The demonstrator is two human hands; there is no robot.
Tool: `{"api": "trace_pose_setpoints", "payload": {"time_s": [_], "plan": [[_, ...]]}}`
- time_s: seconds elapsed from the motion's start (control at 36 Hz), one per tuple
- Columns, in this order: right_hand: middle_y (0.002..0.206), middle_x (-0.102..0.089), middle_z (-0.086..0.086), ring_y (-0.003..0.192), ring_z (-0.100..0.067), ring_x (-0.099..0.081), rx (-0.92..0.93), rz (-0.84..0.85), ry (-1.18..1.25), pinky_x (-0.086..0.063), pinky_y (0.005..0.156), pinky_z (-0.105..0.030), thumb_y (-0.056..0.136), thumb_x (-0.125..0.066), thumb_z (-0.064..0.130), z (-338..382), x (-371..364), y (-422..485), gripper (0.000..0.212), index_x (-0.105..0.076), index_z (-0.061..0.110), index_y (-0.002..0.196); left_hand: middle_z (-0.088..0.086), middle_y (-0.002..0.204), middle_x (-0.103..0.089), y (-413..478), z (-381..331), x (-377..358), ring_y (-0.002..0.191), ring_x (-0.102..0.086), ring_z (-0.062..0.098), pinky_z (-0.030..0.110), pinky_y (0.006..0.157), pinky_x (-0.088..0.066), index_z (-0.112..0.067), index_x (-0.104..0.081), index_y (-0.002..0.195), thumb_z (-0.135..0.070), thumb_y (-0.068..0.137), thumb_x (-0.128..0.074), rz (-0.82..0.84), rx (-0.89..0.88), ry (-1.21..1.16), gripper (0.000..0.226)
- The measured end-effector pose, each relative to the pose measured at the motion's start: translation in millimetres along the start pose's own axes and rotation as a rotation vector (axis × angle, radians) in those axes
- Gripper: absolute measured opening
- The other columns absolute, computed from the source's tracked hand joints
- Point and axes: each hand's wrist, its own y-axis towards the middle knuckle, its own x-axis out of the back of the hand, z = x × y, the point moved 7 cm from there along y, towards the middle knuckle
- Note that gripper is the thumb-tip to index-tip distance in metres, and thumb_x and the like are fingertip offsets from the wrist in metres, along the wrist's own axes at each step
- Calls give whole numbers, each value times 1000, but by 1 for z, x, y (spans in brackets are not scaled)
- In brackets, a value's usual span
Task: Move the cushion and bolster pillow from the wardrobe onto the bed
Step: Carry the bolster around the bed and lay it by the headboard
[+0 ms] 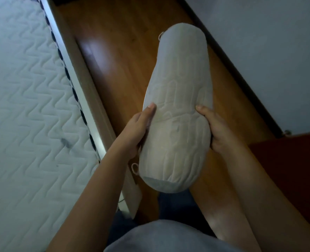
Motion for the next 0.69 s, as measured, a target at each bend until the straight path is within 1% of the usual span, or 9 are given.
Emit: {"api": "trace_pose_setpoints", "payload": {"time_s": [0.06, 0.08, 0.14, 0.17, 0.28, 0.42, 0.56, 0.61, 0.69], "plan": [[121, -64, -1, 102, -14, -64, 22, 32, -52, -53, 83, -29, 55, -78, 41, 27, 15, 16, 87, -47, 19, 134, -5, 115, -64, 17, -16, -17, 109, -59, 16, 41, 101, -42, -36, -58, 98, -75, 61, -50, -44, -18, -68, 55], [119, -65, 0, 102, -12, -65, 35, 45, -79, -53, 81, -27, 56, -79, 40, 38, 23, 24, 85, -48, 20, 133, -4, 118, -63, 25, -24, -26, 110, -59, 17, 42, 102, -42, -31, -58, 108, -76, 58, -51, -59, -27, -97, 68], [118, -65, 2, 103, -12, -64, 51, 77, -128, -51, 83, -27, 61, -75, 38, 60, 37, 40, 76, -50, 22, 130, -1, 128, -58, 41, -40, -45, 115, -56, 18, 44, 104, -41, -23, -44, 133, -75, 54, -54, -69, -27, -146, 95], [117, -66, 3, 102, -11, -65, 52, 91, -143, -51, 83, -27, 61, -73, 39, 68, 42, 46, 73, -51, 24, 129, -1, 129, -57, 48, -47, -51, 115, -56, 18, 44, 104, -42, -22, -40, 137, -74, 57, -55, -69, -38, -166, 96], [117, -66, 5, 103, -9, -65, 41, 131, -181, -50, 85, -27, 59, -74, 43, 87, 52, 69, 76, -51, 25, 129, -2, 124, -60, 68, -67, -64, 110, -59, 15, 35, 95, -48, -23, -41, 136, -67, 67, -53, -89, -86, -209, 83], [121, -65, 5, 106, -9, -63, -23, 211, -225, -49, 86, -27, 53, -75, 56, 93, 42, 80, 89, -49, 25, 133, 2, 134, -53, 73, -73, -67, 118, -55, 21, 45, 104, -42, -22, -33, 141, -75, 48, -58, -145, -24, -253, 110], [122, -64, 4, 106, -9, -63, -26, 301, -231, -49, 83, -24, 42, -75, 63, 101, 16, 78, 104, -48, 23, 134, 2, 130, -57, 61, -78, -53, 114, -57, 19, 43, 102, -44, -22, -37, 139, -73, 53, -62, -213, -57, -295, 104], [122, -64, 3, 107, -11, -62, -33, 332, -237, -49, 86, -26, 41, -74, 63, 105, 4, 77, 104, -48, 23, 134, 3, 130, -57, 54, -81, -44, 113, -58, 19, 42, 101, -44, -21, -36, 140, -75, 50, -61, -239, -61, -291, 108], [116, -67, 5, 100, -8, -66, -47, 374, -233, -53, 76, -22, 43, -74, 62, 109, -14, 76, 98, -50, 25, 131, 2, 130, -57, 47, -88, -29, 113, -57, 18, 39, 101, -44, -21, -36, 140, -71, 58, -57, -282, -79, -286, 98]]}}
